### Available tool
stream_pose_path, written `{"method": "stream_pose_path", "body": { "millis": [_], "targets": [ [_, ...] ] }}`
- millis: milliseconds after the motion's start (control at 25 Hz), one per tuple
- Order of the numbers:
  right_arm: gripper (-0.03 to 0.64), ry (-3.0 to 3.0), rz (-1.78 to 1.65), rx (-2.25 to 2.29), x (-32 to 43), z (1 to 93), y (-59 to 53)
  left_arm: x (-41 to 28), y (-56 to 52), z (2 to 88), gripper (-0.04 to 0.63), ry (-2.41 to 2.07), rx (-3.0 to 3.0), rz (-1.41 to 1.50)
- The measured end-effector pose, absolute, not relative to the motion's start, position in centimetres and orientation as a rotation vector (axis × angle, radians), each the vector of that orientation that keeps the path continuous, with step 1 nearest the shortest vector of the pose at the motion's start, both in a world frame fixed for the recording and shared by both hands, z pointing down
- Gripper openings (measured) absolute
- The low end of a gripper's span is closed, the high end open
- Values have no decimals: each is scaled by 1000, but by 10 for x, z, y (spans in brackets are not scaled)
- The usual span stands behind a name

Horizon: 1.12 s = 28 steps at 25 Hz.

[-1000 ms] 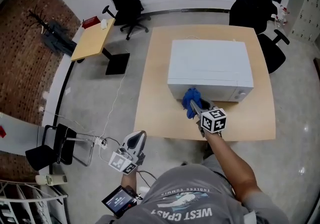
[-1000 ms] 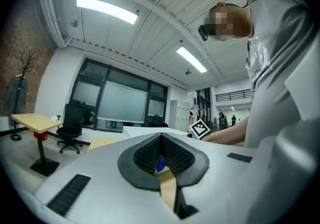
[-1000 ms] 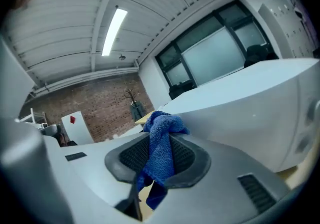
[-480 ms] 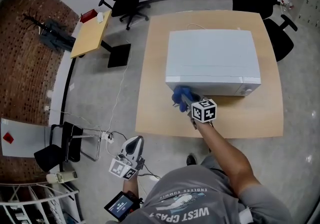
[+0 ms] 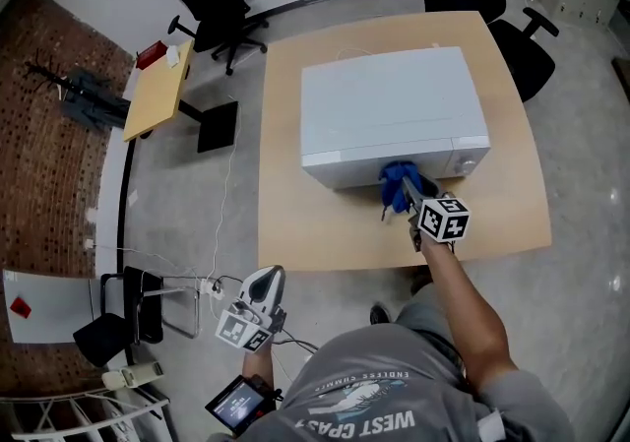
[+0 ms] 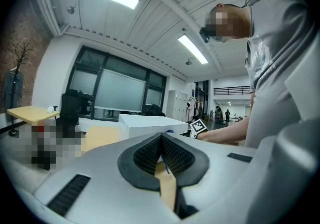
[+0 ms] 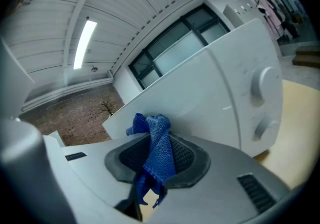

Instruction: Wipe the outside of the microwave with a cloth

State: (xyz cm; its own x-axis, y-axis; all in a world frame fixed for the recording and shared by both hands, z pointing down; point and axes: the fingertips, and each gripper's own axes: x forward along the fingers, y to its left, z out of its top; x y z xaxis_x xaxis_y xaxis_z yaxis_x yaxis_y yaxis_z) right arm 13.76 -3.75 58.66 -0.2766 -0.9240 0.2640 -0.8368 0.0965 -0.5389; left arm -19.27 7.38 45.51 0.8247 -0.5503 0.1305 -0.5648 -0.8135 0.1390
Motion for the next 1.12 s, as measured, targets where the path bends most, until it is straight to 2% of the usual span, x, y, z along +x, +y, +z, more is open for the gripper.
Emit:
{"method": "stream_pose_path", "body": {
  "millis": [440,1120],
  "targets": [
    [100,2016,-901,-1949,236,589,-2,-145,66,457,23,-743,2875,142],
    [100,1965,-847,-1980,279,574,22,-110,69,463,23,-663,2878,159]
  ]
}}
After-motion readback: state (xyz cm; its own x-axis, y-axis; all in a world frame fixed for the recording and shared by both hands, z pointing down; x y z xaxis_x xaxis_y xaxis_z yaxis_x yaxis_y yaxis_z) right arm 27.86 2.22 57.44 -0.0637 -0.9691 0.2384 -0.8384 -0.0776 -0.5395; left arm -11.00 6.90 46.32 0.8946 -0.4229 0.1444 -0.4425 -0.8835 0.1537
